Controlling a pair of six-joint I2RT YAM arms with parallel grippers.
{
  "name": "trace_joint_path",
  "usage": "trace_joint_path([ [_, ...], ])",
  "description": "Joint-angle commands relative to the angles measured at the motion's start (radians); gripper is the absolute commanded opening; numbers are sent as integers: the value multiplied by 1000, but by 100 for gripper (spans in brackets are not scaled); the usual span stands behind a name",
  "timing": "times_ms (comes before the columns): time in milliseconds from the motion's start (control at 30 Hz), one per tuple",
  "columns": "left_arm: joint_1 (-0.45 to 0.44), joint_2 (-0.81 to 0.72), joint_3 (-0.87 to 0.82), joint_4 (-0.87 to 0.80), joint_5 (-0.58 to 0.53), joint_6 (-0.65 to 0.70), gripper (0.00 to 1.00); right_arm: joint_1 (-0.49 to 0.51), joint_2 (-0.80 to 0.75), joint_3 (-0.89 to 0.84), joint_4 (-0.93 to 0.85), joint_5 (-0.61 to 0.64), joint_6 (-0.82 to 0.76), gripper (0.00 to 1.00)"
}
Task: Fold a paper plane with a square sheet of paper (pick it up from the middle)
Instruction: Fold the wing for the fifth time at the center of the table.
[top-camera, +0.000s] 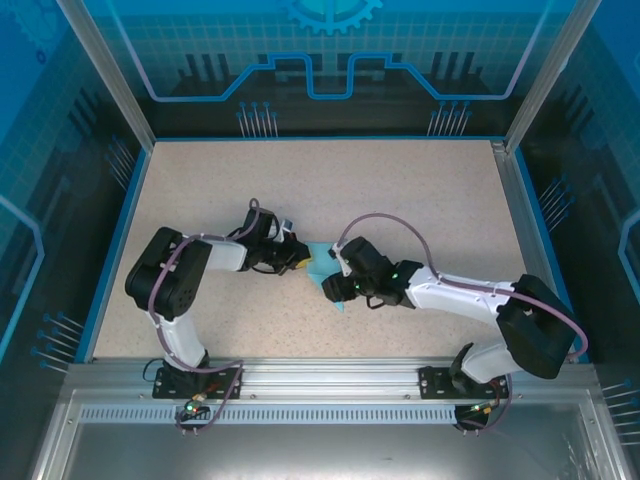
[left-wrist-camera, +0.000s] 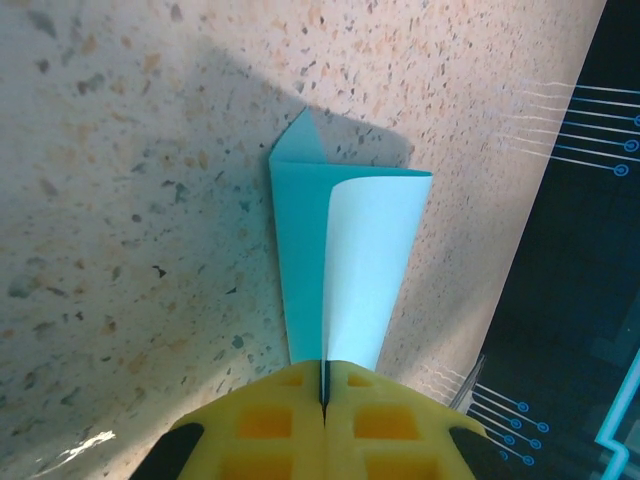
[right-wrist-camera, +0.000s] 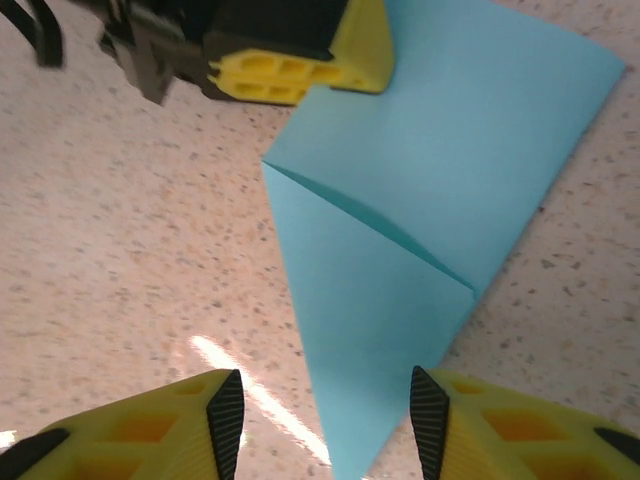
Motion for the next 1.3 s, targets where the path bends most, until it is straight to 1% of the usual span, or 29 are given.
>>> trace_joint_path([
  [0,-2,-43,-8,-28,-14,7,4,89,8,-8,-7,213,-80,52],
  [167,-3,-43,0,-42,-8,10,5,193,109,54,-39,368,-130,53],
  [233,-3,-42,0,-43,-9,9,5,213,154,81,-47,396,-134,53],
  [367,-3,-42,-1,-45,-8,9,5,245,226,143,-86,496,-119,50],
  [733,-3,-41,7,-61,-4,14,5,302,336,208,-143,591,-79,41],
  [800,-3,-40,7,-62,-5,14,5,306,349,216,-155,607,-67,37],
  [1067,-3,-46,11,-71,-3,14,5,312,362,221,-174,639,-46,28],
  [1267,-3,-48,12,-70,-6,4,6,311,358,219,-164,646,-48,16],
])
